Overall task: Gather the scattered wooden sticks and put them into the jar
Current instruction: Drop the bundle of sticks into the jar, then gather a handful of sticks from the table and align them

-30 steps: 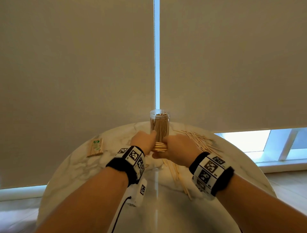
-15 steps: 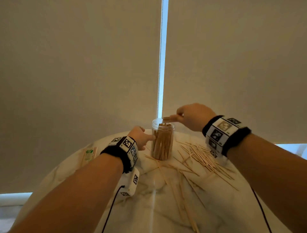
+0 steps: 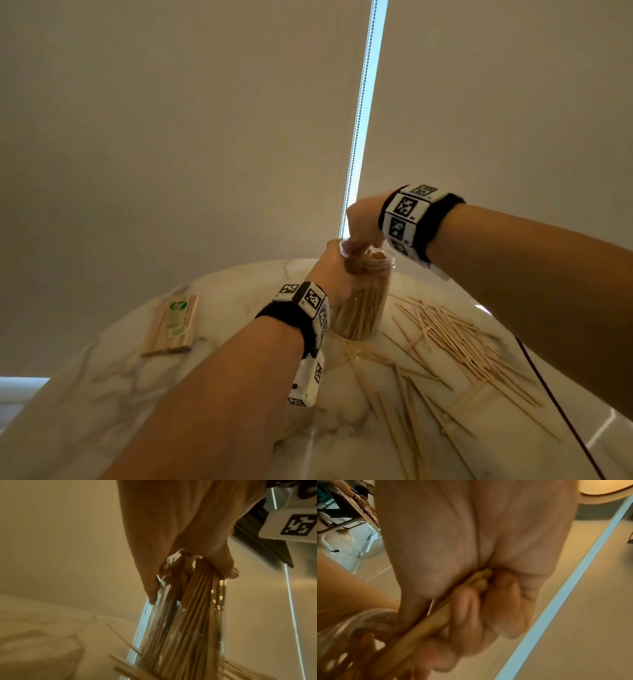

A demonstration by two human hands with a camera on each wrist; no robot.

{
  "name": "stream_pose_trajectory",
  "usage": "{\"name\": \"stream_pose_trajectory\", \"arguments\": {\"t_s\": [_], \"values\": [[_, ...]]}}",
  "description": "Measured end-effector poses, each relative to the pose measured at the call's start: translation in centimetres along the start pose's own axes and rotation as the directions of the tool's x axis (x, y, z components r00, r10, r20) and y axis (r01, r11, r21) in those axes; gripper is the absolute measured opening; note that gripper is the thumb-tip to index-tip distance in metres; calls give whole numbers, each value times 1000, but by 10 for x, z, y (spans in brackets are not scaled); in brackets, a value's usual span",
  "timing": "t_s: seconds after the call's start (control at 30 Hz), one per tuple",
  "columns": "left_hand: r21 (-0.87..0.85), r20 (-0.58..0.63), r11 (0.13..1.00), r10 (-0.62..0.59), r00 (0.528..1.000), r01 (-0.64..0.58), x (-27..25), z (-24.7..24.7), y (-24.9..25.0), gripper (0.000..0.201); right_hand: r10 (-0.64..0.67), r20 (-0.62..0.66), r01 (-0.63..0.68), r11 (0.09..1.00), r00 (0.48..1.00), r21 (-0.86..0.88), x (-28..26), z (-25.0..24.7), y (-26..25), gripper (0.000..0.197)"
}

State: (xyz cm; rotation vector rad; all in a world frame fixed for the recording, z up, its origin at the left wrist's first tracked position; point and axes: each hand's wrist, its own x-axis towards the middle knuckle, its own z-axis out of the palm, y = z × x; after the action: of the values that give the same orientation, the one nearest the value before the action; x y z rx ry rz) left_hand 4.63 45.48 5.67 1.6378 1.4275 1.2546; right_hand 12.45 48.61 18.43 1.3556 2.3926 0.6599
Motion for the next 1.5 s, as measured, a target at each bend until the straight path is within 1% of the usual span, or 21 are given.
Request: {"name": "stream_pose_trajectory", "arguments": {"t_s": [0.03,0.1,0.17,0.2,0.3,0.4,0.43,0.5,0.63,0.77,0.9,1.03,1.07,1.13,1.2,1.23,1.3,1.37,1.4,1.43,1.5], "values": [[-14,-2,1000,-20,1000,20,-2,0,-3,59,-5,37,4,1000,999,31,2,0,-4,48],[-21,-2,998,-56,998,56,-5,0,-3,77,-17,82,5,990,996,138,3,-5,-6,36],[-13,-14,998,-65,998,65,-3,0,-4,89,13,51,-29,949,999,315,6,-5,-3,21],[-17,-9,997,-69,998,69,-2,0,-5,91,35,15,-38,931,999,364,5,-2,-1,19],[-31,7,995,-92,996,92,-1,2,-6,105,49,34,-57,940,998,336,5,11,-4,24],[-18,3,996,-91,996,91,0,4,-8,118,48,68,-61,975,997,212,2,13,-9,30],[-11,7,996,-94,996,94,-2,3,-6,116,54,54,-64,975,997,215,2,12,-9,29],[-1,13,995,-102,995,102,-5,1,-4,106,77,36,-85,944,996,320,4,11,-8,23],[7,13,995,-98,995,98,-4,0,-6,100,-17,83,-17,921,996,390,0,20,0,23],[1,28,996,-93,995,93,-4,1,-7,107,82,-73,-29,838,994,545,-6,37,11,10],[-17,20,998,-66,998,66,-6,1,-7,103,80,-91,-15,824,993,567,-11,39,9,21],[-39,20,997,-66,998,66,-8,2,-6,99,14,-39,9,849,999,528,-20,39,12,28],[-62,15,996,-60,998,61,-9,3,-7,97,29,-51,6,808,998,589,-23,40,15,28],[-79,10,996,-47,999,48,-10,2,-6,98,126,-111,-1,664,986,747,-32,42,27,25],[-18,-2,999,-45,999,45,-11,1,-6,105,275,-163,-15,549,947,836,-49,49,43,23],[30,-13,998,-47,999,47,-11,0,-5,112,343,-165,-39,517,925,855,-57,56,51,24],[114,-12,990,-88,996,89,-14,-2,-2,131,409,-81,-128,459,909,879,-76,77,65,25],[218,28,963,-168,985,158,-22,-10,1,144,392,104,-280,426,914,860,-92,108,74,26],[288,29,938,-207,978,190,-28,-16,3,144,370,199,-358,435,908,826,-100,124,76,29],[372,19,903,-239,971,215,-34,-24,4,139,357,269,-424,484,895,766,-108,139,78,37],[544,-11,792,-322,947,276,-48,-41,4,113,336,378,-501,662,863,557,-122,161,78,59]]}}
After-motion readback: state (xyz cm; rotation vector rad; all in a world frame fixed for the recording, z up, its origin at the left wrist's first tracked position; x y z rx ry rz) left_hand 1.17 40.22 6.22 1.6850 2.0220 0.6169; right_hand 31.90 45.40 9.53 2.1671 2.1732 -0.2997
